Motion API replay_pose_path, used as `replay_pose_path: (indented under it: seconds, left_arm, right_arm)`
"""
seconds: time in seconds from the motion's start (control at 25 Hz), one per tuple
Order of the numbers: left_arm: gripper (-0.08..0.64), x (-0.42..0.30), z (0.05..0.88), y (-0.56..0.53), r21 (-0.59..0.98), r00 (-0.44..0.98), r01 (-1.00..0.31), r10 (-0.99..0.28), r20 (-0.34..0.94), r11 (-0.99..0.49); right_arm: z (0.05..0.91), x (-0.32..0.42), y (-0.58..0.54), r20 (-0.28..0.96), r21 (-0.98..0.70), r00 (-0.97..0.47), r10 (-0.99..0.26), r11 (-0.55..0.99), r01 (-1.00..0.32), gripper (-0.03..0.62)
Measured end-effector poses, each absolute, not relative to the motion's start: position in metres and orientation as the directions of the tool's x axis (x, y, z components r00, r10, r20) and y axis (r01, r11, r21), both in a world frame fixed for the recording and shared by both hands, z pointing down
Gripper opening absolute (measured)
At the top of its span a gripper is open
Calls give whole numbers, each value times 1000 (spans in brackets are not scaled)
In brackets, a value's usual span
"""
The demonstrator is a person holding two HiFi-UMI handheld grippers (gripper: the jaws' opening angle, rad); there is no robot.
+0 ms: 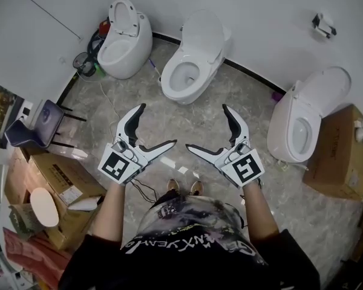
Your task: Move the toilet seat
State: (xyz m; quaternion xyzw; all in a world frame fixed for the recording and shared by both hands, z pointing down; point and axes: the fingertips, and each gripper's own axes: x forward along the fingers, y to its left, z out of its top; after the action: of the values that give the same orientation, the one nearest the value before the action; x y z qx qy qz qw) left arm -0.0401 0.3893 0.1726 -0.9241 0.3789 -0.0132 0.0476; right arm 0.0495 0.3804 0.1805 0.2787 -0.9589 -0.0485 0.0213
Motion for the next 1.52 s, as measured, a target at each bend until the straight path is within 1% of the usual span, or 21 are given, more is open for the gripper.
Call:
replay_pose_path:
  seconds: [0.32,0.6,0.8,1.04,1.52]
  left_arm:
    - [506,-26,192,392,-120,689,-720,-724,-6,-684]
    - [506,-23,210,365,-117,697,-712,-717,-1,-692]
    - [506,-38,238,312,-105,698,-713,-716,-14,-693]
    - [506,-58,263,237,-113,694,-716,-720,0,-689]
    - [506,-108,265,92,-66,715,-698,-699,1,-713]
  right_arm:
    - [195,70,379,10,129,-850,-526,844,-521,584]
    - [217,67,352,30,139,-847,-531,841,-522,584]
    - [245,51,299,43,158,-839,-542,833,-530,584]
    - [267,27,226,63,160,-839,-540,836,-525,584]
    - [272,-25,85,104,132,-813,-573,818,-560,584]
